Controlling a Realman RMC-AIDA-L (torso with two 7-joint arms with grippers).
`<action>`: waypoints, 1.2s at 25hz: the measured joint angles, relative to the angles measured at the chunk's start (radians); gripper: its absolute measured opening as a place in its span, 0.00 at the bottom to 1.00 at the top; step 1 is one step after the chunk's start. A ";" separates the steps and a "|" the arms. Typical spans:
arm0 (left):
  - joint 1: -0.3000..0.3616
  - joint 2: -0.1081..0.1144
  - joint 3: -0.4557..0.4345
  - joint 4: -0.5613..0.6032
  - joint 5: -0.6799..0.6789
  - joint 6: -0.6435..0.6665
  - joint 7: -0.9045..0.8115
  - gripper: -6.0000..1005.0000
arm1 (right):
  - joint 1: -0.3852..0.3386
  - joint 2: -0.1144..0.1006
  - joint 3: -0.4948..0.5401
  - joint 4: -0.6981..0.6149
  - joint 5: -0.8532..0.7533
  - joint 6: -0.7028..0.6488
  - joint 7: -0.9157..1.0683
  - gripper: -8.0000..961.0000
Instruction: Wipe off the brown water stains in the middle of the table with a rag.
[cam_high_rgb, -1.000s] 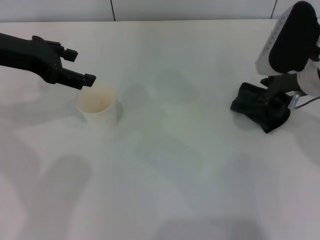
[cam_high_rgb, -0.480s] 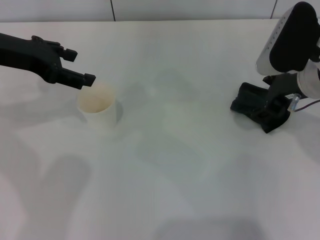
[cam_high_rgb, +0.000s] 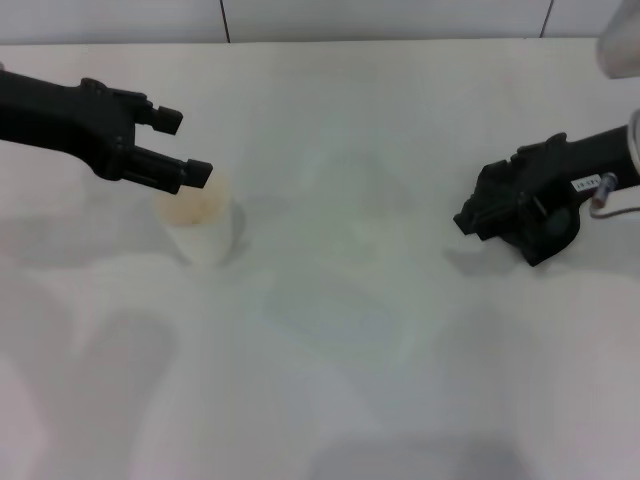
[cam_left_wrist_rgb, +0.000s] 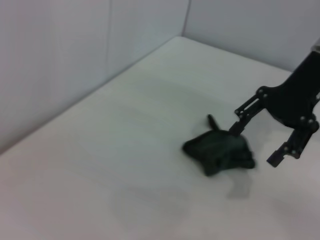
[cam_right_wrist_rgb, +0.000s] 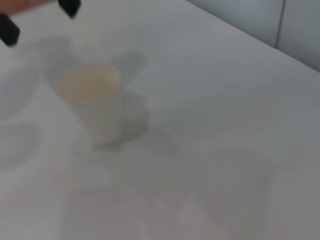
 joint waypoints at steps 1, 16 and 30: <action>0.005 0.003 0.000 -0.001 0.005 0.015 -0.004 0.88 | -0.003 0.000 0.012 0.003 0.020 -0.018 -0.012 0.90; 0.152 -0.009 -0.001 0.072 -0.021 0.039 -0.047 0.88 | 0.057 0.001 0.090 0.215 0.147 -0.011 -0.160 0.89; 0.328 -0.005 -0.002 0.276 -0.169 -0.010 0.017 0.88 | 0.009 0.001 0.140 0.358 0.289 0.054 -0.307 0.89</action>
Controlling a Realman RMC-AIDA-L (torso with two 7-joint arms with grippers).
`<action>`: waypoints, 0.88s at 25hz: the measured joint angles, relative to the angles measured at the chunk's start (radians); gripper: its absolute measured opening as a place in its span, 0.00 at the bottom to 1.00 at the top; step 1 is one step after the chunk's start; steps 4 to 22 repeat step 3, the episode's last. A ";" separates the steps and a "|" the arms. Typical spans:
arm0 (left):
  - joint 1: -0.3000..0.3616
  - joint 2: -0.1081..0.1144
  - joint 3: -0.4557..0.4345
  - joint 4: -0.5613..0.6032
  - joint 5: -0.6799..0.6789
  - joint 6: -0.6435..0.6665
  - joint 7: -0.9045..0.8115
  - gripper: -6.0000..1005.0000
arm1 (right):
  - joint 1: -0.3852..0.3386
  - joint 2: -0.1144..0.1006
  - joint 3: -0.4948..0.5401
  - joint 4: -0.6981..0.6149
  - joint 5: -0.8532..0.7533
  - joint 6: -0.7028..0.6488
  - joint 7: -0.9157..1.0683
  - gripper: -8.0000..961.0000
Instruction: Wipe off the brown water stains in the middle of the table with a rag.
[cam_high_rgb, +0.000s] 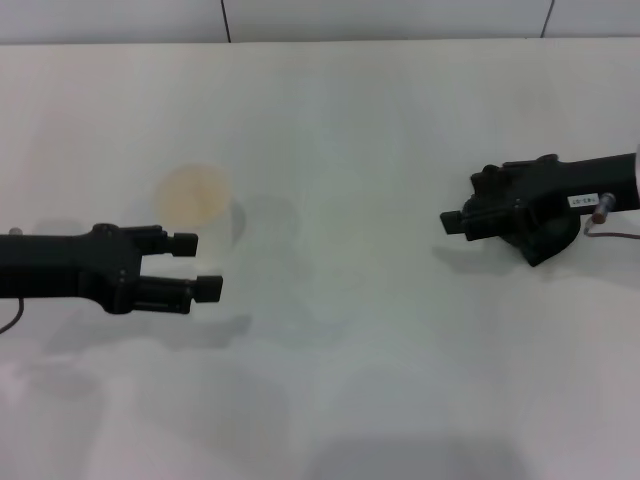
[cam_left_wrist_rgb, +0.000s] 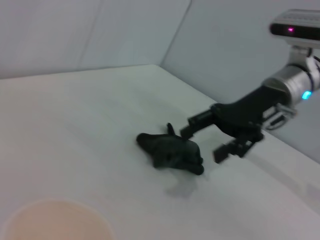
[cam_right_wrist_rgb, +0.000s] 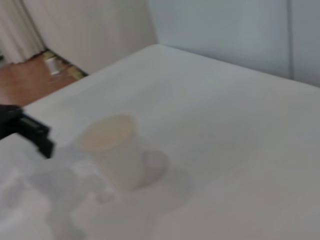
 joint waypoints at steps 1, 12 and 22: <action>0.005 0.000 0.000 0.006 0.004 -0.004 0.008 0.88 | -0.005 -0.002 0.002 0.001 -0.003 0.009 -0.007 0.89; 0.013 -0.003 0.000 0.008 0.017 -0.018 0.021 0.88 | -0.011 -0.004 0.003 0.001 -0.008 0.017 -0.035 0.89; 0.013 -0.003 0.000 0.008 0.017 -0.018 0.021 0.88 | -0.011 -0.004 0.003 0.001 -0.008 0.017 -0.035 0.89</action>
